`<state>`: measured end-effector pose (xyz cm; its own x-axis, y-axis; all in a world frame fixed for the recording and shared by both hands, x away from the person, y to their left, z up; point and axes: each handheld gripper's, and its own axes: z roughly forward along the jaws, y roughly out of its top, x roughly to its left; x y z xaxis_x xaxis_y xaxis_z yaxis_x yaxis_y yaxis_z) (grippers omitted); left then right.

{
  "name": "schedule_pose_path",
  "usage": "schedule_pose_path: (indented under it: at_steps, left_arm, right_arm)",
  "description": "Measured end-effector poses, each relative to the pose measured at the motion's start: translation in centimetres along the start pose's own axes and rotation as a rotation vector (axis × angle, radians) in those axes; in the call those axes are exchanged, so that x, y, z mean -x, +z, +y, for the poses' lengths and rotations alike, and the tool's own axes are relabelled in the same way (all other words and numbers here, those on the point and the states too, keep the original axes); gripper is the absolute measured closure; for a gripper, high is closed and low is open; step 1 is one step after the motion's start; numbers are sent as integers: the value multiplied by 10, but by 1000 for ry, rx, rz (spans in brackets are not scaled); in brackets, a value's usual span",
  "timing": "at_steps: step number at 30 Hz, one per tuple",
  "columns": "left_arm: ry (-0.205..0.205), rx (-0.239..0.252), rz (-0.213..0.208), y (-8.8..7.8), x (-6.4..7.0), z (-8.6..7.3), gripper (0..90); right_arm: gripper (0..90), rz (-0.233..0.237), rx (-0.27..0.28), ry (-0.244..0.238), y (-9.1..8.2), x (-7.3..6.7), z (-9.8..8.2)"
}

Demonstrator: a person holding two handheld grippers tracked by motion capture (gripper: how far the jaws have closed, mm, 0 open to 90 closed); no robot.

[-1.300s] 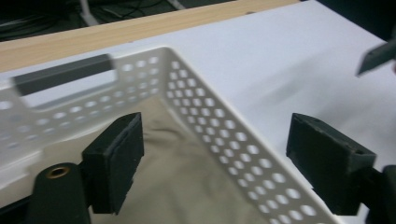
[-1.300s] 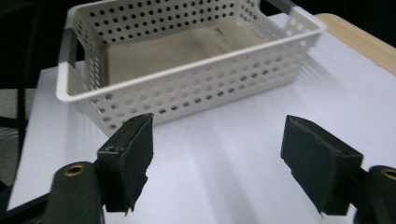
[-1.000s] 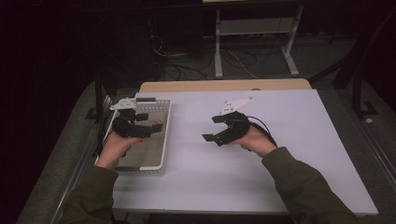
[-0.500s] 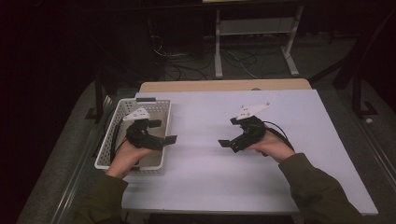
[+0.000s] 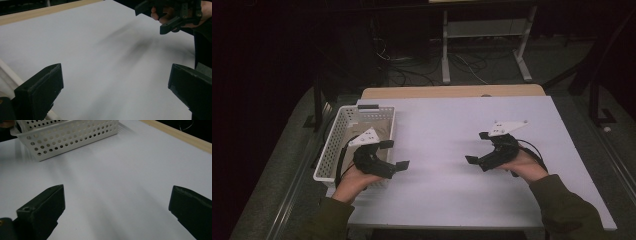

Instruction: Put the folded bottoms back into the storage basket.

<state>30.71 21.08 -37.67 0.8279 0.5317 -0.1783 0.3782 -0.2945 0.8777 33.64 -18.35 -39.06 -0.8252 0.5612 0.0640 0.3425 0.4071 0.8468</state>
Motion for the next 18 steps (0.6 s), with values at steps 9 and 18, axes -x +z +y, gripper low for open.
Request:
schedule_pose_path:
  at_steps: [9, 18]
  left_arm:
    - [23, 11, -20, 1, 2, -7, 0]
    - [25, 2, -31, 2, 3, -8, 0]
  right_arm:
    - [3, -32, 28, 20, -27, 1, -19]
    - [3, -49, 37, 35, -46, -2, -41]
